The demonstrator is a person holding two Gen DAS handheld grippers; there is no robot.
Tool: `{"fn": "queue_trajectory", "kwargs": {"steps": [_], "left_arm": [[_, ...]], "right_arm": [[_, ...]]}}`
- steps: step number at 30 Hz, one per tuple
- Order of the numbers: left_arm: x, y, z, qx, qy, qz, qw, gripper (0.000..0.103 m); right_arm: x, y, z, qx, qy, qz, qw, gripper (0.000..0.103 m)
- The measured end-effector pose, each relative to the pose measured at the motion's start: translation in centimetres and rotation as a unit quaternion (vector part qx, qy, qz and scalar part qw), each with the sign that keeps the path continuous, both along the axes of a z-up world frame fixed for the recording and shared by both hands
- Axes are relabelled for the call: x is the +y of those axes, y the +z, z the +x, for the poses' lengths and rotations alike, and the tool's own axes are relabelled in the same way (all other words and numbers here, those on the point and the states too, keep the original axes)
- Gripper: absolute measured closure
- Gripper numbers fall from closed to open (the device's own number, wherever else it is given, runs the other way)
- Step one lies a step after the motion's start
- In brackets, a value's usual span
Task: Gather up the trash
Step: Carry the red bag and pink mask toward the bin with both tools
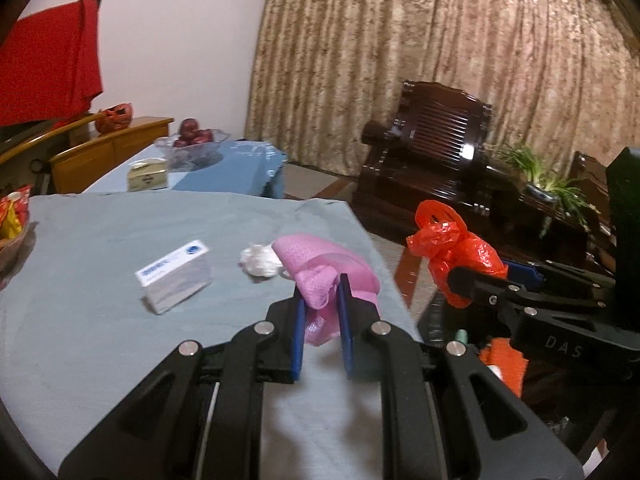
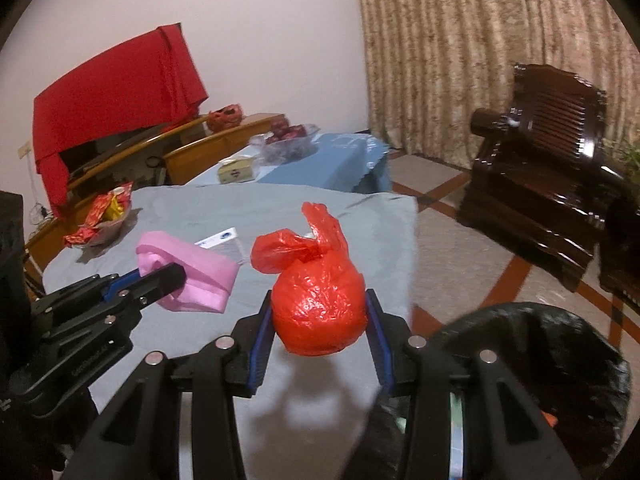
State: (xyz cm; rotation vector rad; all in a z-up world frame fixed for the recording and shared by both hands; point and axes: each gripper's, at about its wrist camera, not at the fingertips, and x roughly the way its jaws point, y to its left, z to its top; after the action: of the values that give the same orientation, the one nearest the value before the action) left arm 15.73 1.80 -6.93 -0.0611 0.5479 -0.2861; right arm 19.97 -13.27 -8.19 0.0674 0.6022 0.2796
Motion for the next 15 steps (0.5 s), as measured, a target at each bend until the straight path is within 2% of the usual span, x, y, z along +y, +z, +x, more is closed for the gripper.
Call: {"fn": "queue_trajectory", "kwargs": {"steps": [15], "left_arm": [[-10.4, -0.6, -1.5, 0.002, -0.089, 0.002, 0.996, 0.089]], "right_arm": [[-10.3, -0.2, -5.1, -0.003, -0.098, -0.007, 0.995, 0.06]]}}
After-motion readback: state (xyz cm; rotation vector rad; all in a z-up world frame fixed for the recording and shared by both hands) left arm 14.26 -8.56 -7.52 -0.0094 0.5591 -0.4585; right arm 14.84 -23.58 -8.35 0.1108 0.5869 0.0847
